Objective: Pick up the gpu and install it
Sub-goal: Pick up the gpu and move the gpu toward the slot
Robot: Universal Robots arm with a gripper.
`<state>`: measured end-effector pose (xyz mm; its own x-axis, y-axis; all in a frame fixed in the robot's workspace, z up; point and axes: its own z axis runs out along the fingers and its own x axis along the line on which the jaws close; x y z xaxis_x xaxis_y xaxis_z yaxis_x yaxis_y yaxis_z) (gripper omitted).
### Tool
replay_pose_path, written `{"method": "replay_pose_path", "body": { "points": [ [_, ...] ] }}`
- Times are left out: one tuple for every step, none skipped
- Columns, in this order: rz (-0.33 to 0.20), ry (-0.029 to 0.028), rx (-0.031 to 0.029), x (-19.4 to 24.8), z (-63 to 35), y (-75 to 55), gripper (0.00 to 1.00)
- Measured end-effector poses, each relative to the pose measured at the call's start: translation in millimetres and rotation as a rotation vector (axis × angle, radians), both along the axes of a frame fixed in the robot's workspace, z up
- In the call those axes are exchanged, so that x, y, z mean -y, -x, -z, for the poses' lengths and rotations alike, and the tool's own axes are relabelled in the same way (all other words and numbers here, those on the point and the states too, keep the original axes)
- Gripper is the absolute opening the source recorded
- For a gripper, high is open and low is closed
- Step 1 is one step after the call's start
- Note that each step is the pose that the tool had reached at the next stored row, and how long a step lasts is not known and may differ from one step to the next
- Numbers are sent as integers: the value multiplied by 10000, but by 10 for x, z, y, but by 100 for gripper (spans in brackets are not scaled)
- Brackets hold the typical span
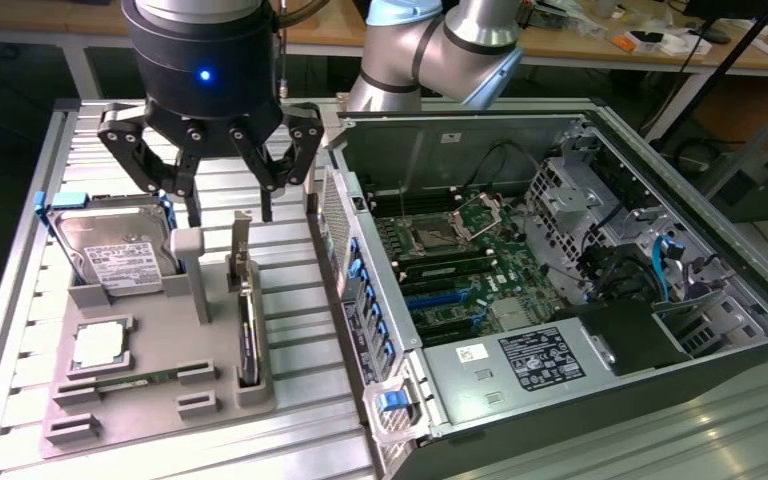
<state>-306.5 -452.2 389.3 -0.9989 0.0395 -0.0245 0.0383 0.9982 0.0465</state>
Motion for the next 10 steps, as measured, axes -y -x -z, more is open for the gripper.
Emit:
{"method": "replay_pose_path", "body": {
  "points": [
    [-1, -5, 0, 0, 4, 0, 60],
    [-1, -9, -2, 0, 8, 0, 60],
    [-1, -17, -1, 0, 13, 0, 60],
    [-1, -26, -2, 0, 16, 0, 60],
    [-1, -35, -2, 0, 20, 0, 60],
    [-1, -42, -1, 0, 23, 0, 60],
    [0, -46, -1, 0, 27, 0, 60],
    [0, -48, 0, 0, 32, 0, 60],
    [0, -47, -1, 0, 37, 0, 60],
    [0, -47, -2, 0, 43, 0, 60]
  ]
}}
